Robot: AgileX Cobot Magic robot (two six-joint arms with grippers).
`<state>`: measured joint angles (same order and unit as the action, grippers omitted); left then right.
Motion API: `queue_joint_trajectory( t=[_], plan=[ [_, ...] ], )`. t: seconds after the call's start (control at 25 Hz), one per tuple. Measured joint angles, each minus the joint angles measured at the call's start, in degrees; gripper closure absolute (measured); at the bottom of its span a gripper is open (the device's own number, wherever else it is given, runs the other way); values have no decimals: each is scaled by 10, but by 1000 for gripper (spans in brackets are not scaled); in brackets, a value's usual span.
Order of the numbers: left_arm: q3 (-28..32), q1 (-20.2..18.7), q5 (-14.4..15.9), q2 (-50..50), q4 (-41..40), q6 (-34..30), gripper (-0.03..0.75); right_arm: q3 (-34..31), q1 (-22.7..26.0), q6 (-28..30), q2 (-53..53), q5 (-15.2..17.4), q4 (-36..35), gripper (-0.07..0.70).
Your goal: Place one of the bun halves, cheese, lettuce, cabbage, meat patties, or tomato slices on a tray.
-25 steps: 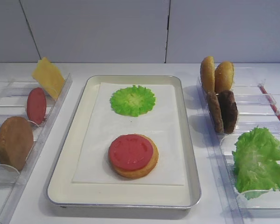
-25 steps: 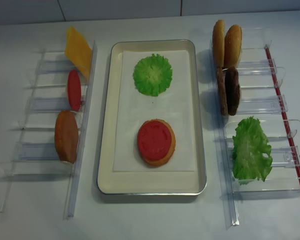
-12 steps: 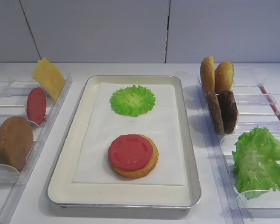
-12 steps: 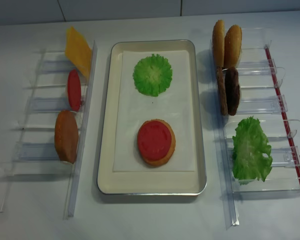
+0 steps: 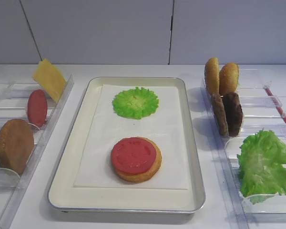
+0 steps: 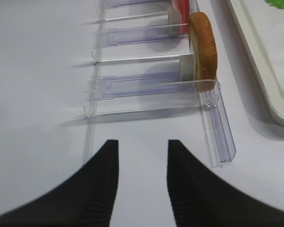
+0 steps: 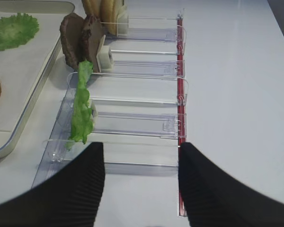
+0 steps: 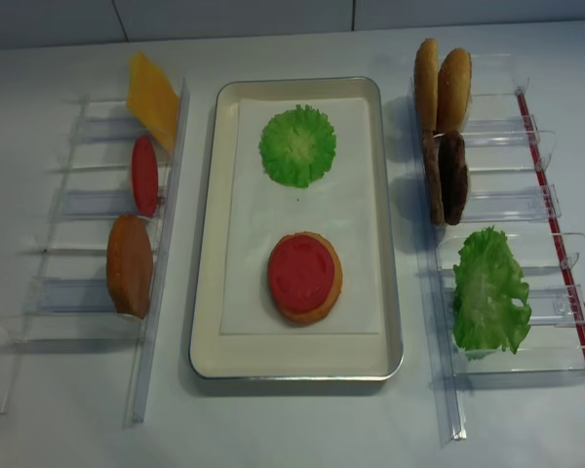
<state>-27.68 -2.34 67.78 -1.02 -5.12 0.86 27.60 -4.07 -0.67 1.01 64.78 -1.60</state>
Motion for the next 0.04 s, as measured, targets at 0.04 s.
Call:
queue_joint_trajectory(
  t=[0.04],
  plan=[
    [0,0,0,0,0,0,483,0,0,0,0,0,0,251]
  ],
)
